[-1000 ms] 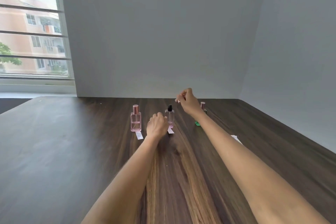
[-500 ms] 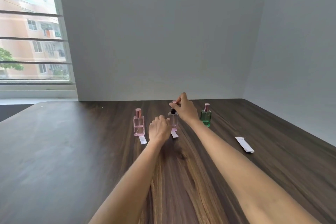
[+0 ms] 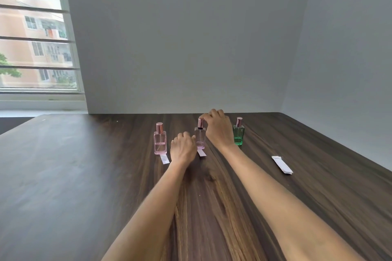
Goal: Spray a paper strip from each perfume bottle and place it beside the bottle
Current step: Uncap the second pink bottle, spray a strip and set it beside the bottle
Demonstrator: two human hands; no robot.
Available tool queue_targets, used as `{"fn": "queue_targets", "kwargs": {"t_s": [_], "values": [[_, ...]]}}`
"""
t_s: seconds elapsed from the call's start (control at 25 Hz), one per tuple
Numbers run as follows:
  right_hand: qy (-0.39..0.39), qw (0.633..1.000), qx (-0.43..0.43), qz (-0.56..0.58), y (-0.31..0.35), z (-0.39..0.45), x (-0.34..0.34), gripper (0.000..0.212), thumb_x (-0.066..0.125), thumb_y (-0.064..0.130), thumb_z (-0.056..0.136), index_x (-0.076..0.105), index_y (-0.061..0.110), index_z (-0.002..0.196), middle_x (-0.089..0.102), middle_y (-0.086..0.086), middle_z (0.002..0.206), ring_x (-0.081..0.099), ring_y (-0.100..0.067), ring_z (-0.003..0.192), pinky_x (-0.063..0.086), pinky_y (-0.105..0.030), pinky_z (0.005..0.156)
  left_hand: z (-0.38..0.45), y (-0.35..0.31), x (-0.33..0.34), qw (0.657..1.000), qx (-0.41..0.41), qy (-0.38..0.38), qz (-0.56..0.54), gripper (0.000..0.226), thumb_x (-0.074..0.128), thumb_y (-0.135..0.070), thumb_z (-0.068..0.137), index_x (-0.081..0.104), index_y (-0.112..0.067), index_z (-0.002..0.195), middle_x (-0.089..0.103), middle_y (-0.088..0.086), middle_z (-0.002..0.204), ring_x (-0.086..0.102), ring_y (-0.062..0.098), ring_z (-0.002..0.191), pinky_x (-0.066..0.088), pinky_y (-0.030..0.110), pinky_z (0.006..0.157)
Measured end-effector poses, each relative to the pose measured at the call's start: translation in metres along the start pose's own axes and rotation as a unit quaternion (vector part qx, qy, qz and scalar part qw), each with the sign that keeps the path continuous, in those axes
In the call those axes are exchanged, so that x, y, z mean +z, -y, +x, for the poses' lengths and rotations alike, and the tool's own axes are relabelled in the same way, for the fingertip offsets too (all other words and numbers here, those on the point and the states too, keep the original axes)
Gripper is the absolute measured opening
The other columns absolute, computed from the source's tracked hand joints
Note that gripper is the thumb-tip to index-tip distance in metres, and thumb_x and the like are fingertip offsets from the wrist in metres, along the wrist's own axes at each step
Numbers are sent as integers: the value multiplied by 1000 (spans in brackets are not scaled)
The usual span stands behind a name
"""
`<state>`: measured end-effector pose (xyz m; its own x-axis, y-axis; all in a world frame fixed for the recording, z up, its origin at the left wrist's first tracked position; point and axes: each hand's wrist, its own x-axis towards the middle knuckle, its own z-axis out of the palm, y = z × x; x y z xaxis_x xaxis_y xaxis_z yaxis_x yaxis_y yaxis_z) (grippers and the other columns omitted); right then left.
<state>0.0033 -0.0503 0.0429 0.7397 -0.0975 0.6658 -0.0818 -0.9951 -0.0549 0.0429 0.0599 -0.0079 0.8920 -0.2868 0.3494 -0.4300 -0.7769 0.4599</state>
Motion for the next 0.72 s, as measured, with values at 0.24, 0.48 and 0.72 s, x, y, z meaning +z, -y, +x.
{"fn": "queue_targets", "kwargs": {"t_s": [0.24,0.48,0.72], "values": [[34,999,6,-30,15,-2,-11,33,40,5,90,63,14,112,59,-5,117,44,-26,115,39,-36,89,-8,-3,-2,1000,-12,7,-5,41,29,-29,102,51,1,119,54,22,127,51,39,117,40,44,97],[-12,998,58,-4,8,-17,-24,33,41,4,87,56,13,115,56,-7,118,47,-27,113,38,-37,88,-23,-24,-13,994,33,-77,-69,34,32,-22,101,52,1,115,50,21,122,47,37,113,41,43,90],[112,974,187,-68,-60,-53,-50,29,48,12,89,59,8,116,51,-15,128,47,-33,120,40,-43,95,-40,-78,2,984,142,-66,-87,26,35,-14,99,55,-2,109,54,19,118,49,37,111,38,43,92]]}}
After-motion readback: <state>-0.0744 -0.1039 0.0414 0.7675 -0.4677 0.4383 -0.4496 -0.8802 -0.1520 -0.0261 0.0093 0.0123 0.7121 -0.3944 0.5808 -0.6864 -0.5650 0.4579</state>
